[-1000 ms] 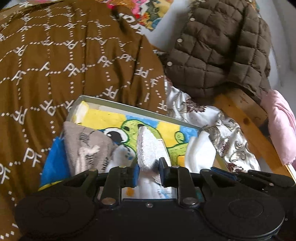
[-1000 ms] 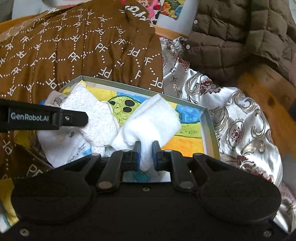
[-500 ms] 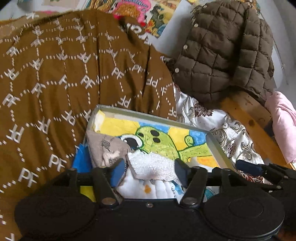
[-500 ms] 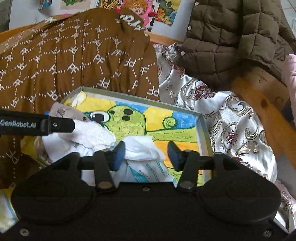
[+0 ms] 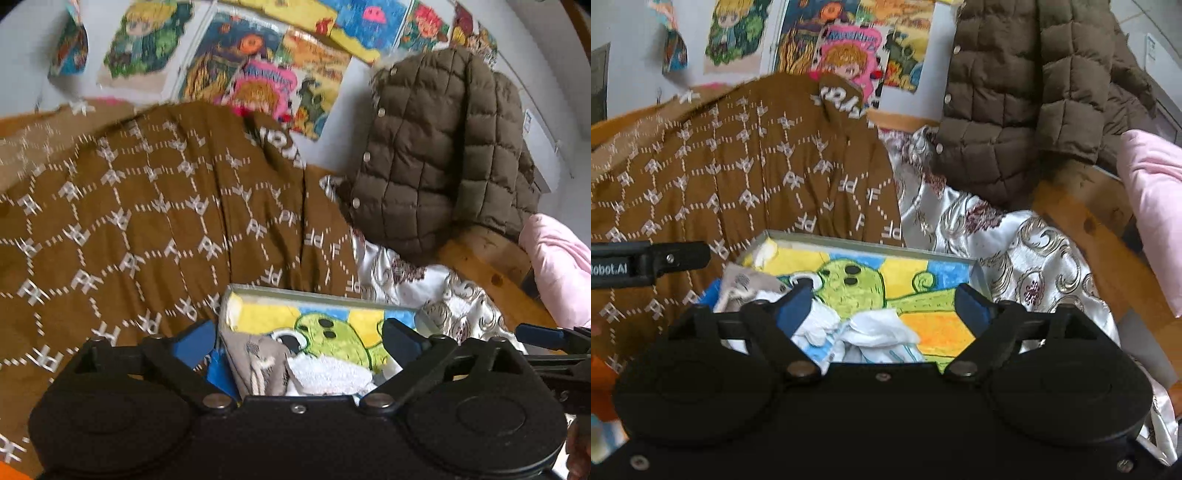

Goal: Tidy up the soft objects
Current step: 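Lift both grippers away from the tray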

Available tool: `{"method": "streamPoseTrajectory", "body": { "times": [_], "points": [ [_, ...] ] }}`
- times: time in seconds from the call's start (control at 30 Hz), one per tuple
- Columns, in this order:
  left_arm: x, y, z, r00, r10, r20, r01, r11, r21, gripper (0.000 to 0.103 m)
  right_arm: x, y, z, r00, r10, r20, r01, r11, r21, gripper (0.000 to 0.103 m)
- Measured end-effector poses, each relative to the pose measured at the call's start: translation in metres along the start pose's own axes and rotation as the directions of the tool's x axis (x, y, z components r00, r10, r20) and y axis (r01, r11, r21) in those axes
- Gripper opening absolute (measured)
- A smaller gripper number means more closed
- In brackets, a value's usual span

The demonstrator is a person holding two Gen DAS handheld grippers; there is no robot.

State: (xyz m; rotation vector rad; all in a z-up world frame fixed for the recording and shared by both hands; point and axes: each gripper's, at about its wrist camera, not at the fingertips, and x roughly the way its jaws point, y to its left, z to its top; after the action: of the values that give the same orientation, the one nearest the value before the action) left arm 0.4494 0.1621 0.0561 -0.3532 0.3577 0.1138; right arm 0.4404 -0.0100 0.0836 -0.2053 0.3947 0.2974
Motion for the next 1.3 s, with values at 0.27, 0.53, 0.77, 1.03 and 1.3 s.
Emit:
{"method": "streamPoseTrajectory", "body": {
  "times": [0.27, 0.53, 0.77, 1.03, 1.3],
  "points": [
    [-0.057, -0.003, 0.001, 0.992, -0.003, 0.125, -0.008, 0.996, 0.088, 0.102, -0.063, -0.001, 0.014, 0.996, 0.024, 0.084, -0.028, 0.998, 0.048, 0.099],
    [-0.103, 0.003, -0.009, 0.980, -0.026, 0.199, -0.001, 0.991, 0.132, 0.102, -0.122, 0.006, 0.011, 0.986, 0.047, 0.157, -0.058, 0.996, 0.066, 0.102],
    [-0.140, 0.008, -0.017, 0.970, -0.037, 0.239, -0.001, 0.987, 0.159, 0.102, -0.181, 0.016, -0.001, 0.973, 0.053, 0.223, -0.076, 0.993, 0.095, 0.102],
    [-0.165, 0.012, -0.024, 0.967, -0.046, 0.250, 0.002, 0.985, 0.174, 0.102, -0.227, 0.018, -0.018, 0.963, 0.058, 0.264, -0.088, 0.991, 0.102, 0.102],
    [-0.190, 0.013, -0.041, 0.958, -0.090, 0.271, 0.029, 0.975, 0.221, 0.102, -0.258, 0.034, -0.046, 0.956, 0.092, 0.278, -0.104, 0.994, 0.031, 0.102]
  ]
}}
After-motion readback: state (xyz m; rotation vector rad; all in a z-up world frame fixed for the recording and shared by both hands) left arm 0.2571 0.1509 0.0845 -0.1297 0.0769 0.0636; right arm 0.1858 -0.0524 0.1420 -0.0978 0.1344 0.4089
